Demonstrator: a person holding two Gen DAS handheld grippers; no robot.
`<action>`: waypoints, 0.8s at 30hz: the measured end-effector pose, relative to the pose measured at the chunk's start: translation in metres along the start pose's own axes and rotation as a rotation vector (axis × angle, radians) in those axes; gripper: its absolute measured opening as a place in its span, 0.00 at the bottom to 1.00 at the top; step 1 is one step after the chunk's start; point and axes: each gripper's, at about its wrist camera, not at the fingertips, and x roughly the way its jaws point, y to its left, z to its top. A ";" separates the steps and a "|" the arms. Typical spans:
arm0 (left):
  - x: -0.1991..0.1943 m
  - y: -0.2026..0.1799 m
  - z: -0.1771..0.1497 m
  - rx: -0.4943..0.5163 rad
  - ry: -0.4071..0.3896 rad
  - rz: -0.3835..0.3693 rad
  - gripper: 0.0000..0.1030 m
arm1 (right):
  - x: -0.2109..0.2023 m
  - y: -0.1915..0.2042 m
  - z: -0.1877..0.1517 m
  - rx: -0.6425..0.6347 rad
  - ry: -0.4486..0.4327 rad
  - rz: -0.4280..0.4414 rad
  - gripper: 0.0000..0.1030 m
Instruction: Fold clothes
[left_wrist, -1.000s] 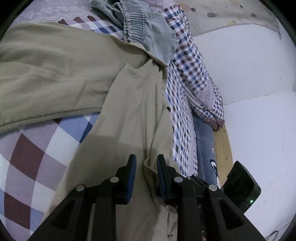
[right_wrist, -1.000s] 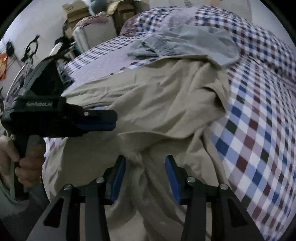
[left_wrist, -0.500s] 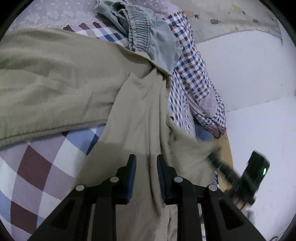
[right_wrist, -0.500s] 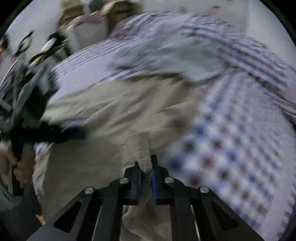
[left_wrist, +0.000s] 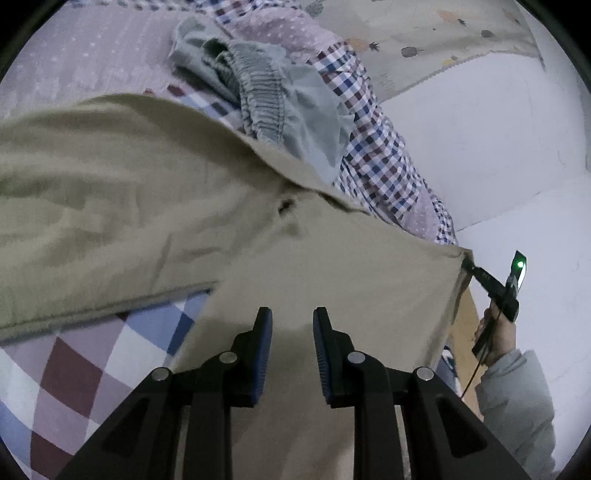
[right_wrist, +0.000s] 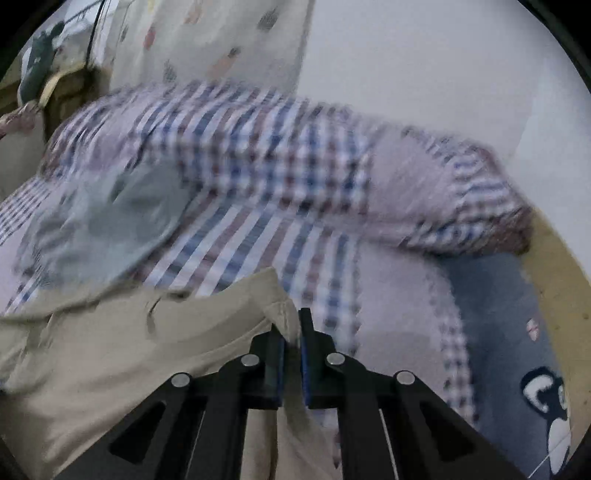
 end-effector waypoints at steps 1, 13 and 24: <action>0.001 0.000 0.000 0.005 -0.001 0.004 0.22 | 0.002 -0.003 0.004 0.008 -0.032 -0.024 0.05; 0.016 0.000 -0.004 0.062 0.006 0.066 0.22 | 0.147 0.018 -0.013 -0.100 0.141 -0.109 0.05; 0.010 0.005 -0.003 0.032 0.012 0.052 0.22 | 0.179 0.009 -0.047 0.031 0.364 -0.177 0.26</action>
